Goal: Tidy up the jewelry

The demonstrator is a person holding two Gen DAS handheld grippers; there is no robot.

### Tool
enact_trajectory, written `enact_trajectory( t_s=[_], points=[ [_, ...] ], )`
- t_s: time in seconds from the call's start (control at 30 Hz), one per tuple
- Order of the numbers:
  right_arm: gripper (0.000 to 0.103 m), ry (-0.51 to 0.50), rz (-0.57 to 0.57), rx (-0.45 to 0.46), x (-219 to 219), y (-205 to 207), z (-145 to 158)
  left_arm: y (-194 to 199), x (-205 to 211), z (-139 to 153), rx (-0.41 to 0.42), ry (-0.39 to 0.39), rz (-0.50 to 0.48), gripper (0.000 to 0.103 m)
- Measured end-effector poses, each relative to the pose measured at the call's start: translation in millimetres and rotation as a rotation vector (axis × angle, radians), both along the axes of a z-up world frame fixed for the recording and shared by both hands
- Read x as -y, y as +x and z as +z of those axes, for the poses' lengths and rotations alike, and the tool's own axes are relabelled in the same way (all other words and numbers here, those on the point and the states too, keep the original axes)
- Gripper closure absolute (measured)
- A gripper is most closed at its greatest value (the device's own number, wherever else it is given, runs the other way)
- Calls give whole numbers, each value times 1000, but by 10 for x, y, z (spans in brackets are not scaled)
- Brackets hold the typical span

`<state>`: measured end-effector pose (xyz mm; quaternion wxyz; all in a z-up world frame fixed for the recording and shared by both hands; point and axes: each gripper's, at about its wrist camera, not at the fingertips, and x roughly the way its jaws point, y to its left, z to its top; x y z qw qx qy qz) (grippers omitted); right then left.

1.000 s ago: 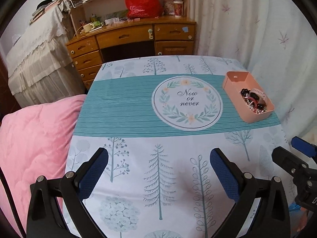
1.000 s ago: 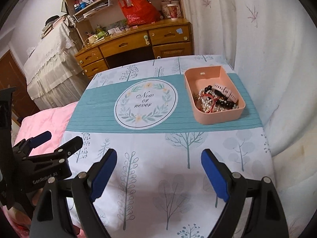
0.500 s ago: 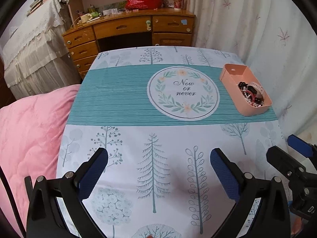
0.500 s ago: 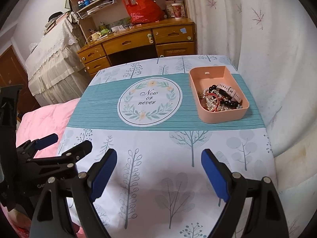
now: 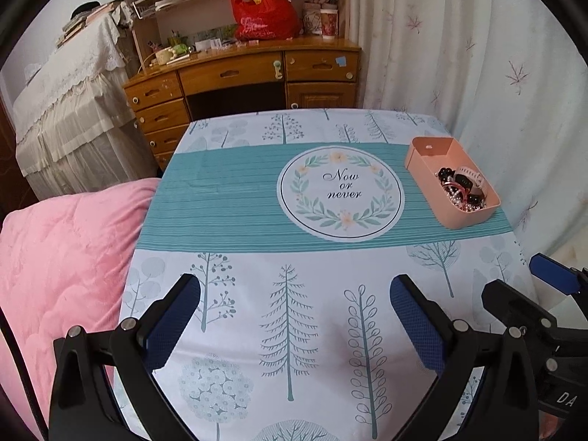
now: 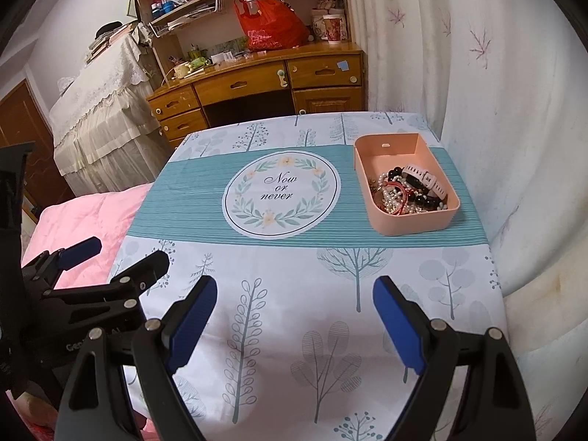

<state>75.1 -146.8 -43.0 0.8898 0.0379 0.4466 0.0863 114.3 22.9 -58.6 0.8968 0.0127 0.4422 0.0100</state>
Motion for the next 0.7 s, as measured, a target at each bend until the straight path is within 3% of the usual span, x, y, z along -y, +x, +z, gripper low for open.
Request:
enact_trajectory(
  t_s=[0.7],
  points=[
    [15,2,-2,10,16,-44,40,-33,63,41,15,-16,-23,1]
  ],
)
